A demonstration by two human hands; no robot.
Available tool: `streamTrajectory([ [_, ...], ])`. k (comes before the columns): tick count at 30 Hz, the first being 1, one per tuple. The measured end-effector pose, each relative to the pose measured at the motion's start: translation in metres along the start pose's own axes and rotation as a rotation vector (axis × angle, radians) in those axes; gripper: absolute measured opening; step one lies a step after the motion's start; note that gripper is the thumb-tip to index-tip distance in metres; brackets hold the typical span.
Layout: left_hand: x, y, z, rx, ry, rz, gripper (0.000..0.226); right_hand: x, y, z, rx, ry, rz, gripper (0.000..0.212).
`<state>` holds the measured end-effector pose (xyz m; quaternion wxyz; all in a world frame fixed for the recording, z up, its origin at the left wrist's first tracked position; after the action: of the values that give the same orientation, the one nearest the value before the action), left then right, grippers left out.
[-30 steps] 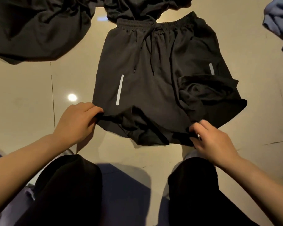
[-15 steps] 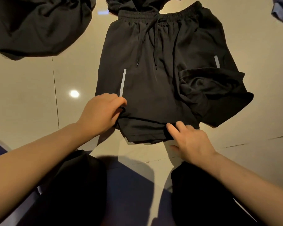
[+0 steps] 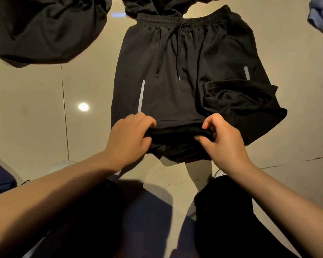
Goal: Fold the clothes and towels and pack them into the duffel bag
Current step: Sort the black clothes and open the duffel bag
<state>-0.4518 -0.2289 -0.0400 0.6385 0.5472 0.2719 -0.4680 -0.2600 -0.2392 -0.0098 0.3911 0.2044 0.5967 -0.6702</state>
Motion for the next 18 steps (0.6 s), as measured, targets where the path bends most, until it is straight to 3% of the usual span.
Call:
streamTrajectory([
  [5,-0.02,-0.04,0.015,-0.041,0.04,-0.076,0.037,-0.02,0.01,0.01,-0.105,-0.11,0.343,0.047],
  [10,0.004,-0.036,0.043,0.159,-0.053,-0.242,0.04,-0.004,0.048,0.031,-0.083,-0.277,0.651,0.058],
  [14,0.021,-0.028,0.051,0.264,-0.045,-0.299,0.04,0.001,0.065,0.036,0.0,-0.271,0.629,0.052],
  [18,0.037,-0.041,0.04,0.112,-0.162,-0.313,0.074,0.003,0.062,0.041,0.02,-0.224,0.478,0.04],
])
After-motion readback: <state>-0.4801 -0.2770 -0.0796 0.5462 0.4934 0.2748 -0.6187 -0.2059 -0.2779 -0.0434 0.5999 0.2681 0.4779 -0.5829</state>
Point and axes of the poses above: each hand's wrist, its own z-axis away from the middle knuckle, its own x-axis out of the palm, y = z × x, the point moved 10 cm from there along -z, towards the middle knuckle, and after that the axes turned 13 degrees about -x, right-handed, at the moved point
